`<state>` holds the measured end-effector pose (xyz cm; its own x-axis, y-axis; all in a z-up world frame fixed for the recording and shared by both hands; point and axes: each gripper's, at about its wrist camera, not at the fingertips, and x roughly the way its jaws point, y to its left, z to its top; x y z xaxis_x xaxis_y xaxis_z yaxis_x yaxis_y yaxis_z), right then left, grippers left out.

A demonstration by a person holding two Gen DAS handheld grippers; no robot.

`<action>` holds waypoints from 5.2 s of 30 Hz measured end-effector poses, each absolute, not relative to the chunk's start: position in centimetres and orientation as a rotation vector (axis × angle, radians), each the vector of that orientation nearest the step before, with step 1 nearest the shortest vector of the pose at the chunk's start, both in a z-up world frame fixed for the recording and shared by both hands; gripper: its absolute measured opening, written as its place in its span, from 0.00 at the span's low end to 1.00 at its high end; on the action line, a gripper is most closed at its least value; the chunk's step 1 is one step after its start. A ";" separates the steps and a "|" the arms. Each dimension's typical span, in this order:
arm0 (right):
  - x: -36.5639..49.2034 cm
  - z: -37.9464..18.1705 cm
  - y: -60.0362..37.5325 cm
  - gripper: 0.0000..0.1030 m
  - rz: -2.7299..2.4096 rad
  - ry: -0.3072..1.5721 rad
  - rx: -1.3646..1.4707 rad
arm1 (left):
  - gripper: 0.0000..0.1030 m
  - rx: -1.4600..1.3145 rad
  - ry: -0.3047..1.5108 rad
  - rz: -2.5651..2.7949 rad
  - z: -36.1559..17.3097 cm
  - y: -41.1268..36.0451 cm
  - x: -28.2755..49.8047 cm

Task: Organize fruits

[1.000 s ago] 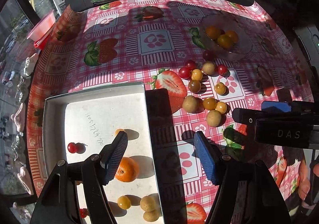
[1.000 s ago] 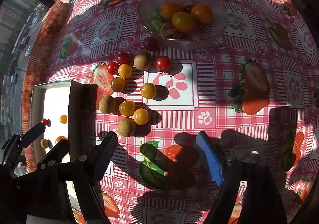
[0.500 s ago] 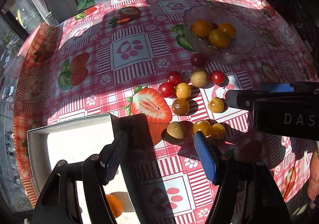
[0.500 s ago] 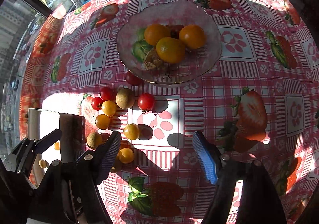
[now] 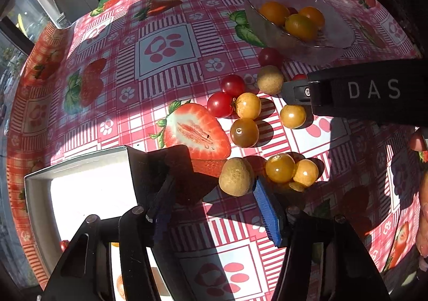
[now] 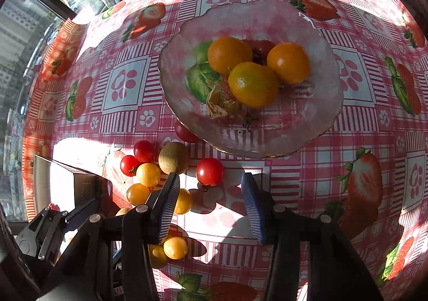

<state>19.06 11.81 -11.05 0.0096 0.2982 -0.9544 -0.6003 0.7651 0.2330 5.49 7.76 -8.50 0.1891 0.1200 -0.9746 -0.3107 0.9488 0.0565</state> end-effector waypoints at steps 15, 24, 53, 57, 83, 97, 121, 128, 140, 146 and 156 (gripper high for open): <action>18.1 -10.2 8.6 0.22 0.745 1.432 -0.187 | 0.26 -0.316 1.306 0.288 -7.3 8.3 4.1; 15.8 -9.4 6.0 0.22 0.740 1.460 -0.141 | 0.26 -0.315 1.281 0.271 -5.2 8.0 2.4; 7.5 -4.2 11.1 0.22 0.872 1.426 -0.289 | 0.26 -0.383 1.189 0.370 -0.8 12.0 -6.2; 6.0 -3.9 13.5 0.22 0.911 1.419 -0.324 | 0.26 -0.400 1.183 0.411 -0.8 13.9 -7.6; 4.6 -9.6 25.6 0.22 0.969 1.455 -0.515 | 0.26 -0.425 1.315 0.511 -7.5 19.4 -8.6; 3.9 -10.6 26.4 0.41 0.997 1.464 -0.567 | 0.74 -0.377 1.322 0.542 -6.9 18.0 -8.1; -0.9 -3.2 18.6 1.00 0.935 1.445 -0.619 | 0.99 -0.417 1.332 0.558 -1.7 14.7 -14.2; -3.0 -1.8 16.9 1.00 0.941 1.462 -0.662 | 0.99 -0.384 1.361 0.573 -0.1 13.1 -15.8; -4.2 -0.1 14.7 1.00 0.934 1.460 -0.658 | 0.99 -0.358 1.416 0.543 1.1 11.2 -17.5; -4.7 -0.1 13.4 1.00 0.923 1.478 -0.647 | 0.99 -0.355 1.433 0.523 1.2 10.2 -18.1; -4.7 0.1 13.3 1.00 0.916 1.466 -0.656 | 0.99 -0.354 1.440 0.525 1.4 9.3 -18.5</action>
<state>-4.71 13.28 0.07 -0.1138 0.1182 -0.9864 -0.8349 0.5267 0.1595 -18.47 9.31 1.40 0.0486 0.1273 -0.9907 -0.5399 0.8378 0.0812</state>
